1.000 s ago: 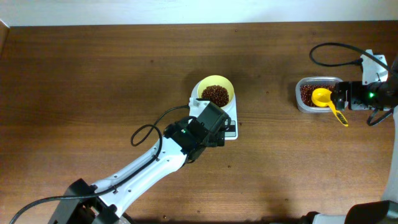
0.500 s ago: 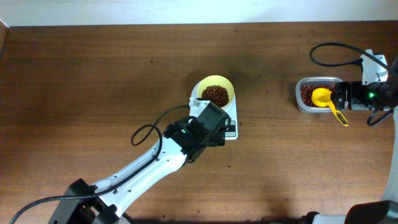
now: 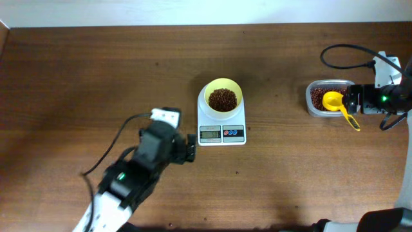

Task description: Scoop item into bowl and weigh 50g on scale

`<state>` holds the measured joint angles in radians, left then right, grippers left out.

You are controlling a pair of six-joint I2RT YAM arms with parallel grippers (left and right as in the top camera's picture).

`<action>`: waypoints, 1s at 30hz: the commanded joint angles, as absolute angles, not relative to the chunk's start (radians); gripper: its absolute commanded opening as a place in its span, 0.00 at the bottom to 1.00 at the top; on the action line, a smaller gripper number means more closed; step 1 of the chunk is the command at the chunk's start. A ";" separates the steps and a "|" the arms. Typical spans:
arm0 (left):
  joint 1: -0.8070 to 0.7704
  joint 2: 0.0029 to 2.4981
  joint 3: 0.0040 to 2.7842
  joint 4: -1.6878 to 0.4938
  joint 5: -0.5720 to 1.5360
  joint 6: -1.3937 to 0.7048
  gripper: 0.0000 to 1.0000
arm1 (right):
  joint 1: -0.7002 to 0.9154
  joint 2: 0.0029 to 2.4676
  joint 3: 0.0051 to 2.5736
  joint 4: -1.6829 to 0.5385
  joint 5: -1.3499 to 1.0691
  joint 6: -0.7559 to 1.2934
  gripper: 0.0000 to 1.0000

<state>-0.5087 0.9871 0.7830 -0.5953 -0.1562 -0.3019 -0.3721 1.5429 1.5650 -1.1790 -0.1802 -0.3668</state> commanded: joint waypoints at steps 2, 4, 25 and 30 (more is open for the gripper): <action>-0.340 0.706 0.554 -0.521 0.000 -0.279 0.99 | -0.366 1.544 1.580 -1.179 -0.179 -0.366 0.99; -0.280 0.577 0.450 -0.448 0.008 -0.278 0.99 | -0.366 1.544 1.580 -1.179 -0.179 -0.366 0.99; -0.136 0.005 0.011 -0.086 -0.045 -0.207 0.99 | -0.366 1.544 1.580 -1.179 -0.179 -0.366 0.99; -0.136 0.005 0.011 -0.087 -0.040 -0.167 0.99 | -0.366 1.544 1.580 -1.179 -0.179 -0.366 0.99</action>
